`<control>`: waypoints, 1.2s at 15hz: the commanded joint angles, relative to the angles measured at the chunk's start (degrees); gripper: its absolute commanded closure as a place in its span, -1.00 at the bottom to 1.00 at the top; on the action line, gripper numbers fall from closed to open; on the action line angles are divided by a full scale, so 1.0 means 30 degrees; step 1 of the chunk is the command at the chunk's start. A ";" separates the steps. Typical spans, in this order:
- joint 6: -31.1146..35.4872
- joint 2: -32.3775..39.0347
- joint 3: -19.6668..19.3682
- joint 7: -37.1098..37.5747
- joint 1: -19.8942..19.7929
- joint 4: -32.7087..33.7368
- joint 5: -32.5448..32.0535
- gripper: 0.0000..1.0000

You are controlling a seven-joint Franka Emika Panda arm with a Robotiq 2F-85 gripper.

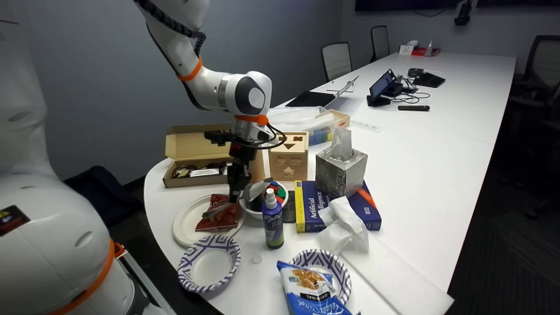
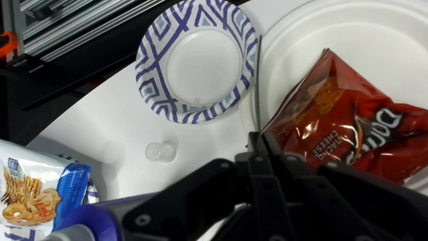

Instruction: Pick up the silver spoon and use it to stir the items in the white bowl

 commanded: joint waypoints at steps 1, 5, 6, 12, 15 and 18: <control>-0.0069 0.0643 0.0089 -0.0366 0.0300 0.0001 0.0322 0.98; 0.0331 0.0781 0.0437 -0.2370 0.0166 -0.0073 0.2147 0.98; 0.0426 0.0662 0.0463 -0.2905 0.0126 -0.0149 0.2684 0.98; 0.1388 -0.0208 0.0171 -0.3348 0.0133 -0.0726 0.3634 0.98; 0.1636 -0.0494 -0.0077 -0.2284 0.0335 -0.0826 0.2622 0.98; 0.1281 -0.0336 -0.0316 -0.0896 0.0474 -0.0681 0.1257 0.98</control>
